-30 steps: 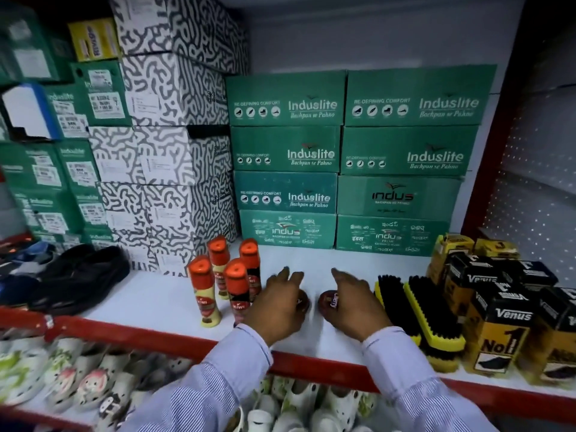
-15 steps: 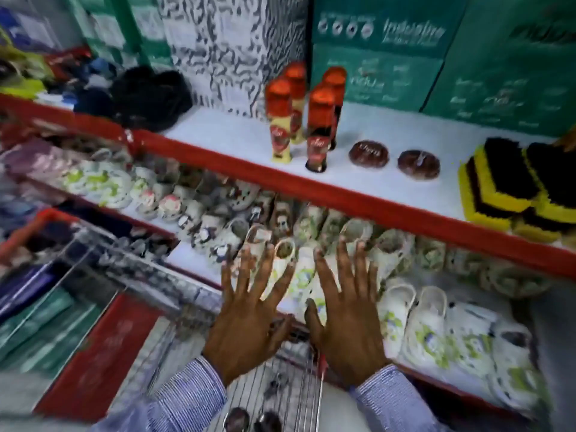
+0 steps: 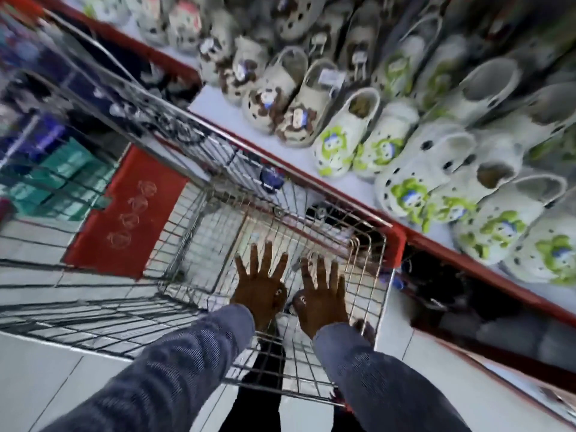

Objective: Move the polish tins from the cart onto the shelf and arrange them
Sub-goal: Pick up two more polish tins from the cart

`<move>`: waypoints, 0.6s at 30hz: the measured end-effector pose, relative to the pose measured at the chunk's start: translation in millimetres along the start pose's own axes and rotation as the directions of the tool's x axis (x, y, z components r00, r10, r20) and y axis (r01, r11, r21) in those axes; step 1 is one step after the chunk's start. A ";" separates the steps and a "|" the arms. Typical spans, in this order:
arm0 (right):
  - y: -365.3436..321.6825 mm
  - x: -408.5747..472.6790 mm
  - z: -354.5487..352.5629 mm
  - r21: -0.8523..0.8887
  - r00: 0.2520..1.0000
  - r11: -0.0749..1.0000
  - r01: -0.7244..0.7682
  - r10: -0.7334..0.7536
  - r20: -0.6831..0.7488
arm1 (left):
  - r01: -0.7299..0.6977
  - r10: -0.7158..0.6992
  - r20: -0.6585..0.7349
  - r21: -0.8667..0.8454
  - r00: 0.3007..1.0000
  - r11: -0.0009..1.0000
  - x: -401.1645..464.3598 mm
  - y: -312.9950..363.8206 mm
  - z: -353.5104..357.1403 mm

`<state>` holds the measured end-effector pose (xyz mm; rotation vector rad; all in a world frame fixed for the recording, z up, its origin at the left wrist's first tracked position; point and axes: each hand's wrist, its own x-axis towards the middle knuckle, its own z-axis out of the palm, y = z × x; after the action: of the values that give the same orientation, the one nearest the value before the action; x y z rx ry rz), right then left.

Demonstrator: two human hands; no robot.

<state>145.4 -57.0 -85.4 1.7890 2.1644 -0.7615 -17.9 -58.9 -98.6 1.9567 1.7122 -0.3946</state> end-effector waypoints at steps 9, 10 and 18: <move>-6.2 45.9 76.4 -0.081 0.912 0.983 -0.167 0.185 0.367 | -0.124 0.100 0.395 0.034 0.913 0.992 48.6 -15.3 63.9; -6.5 49.4 80.1 -0.091 0.907 0.982 -0.166 0.188 0.378 | -0.131 0.102 0.392 0.048 0.914 0.990 49.7 -13.9 66.2; -3.4 52.2 74.0 -0.110 0.946 0.980 -0.165 0.189 0.265 | -0.151 0.113 0.397 0.067 0.911 0.986 63.0 -15.6 71.0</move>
<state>119.5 -52.3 -172.1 1.6929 1.8050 -0.8060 -15.0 -44.0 -193.6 1.8888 1.3184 -0.7751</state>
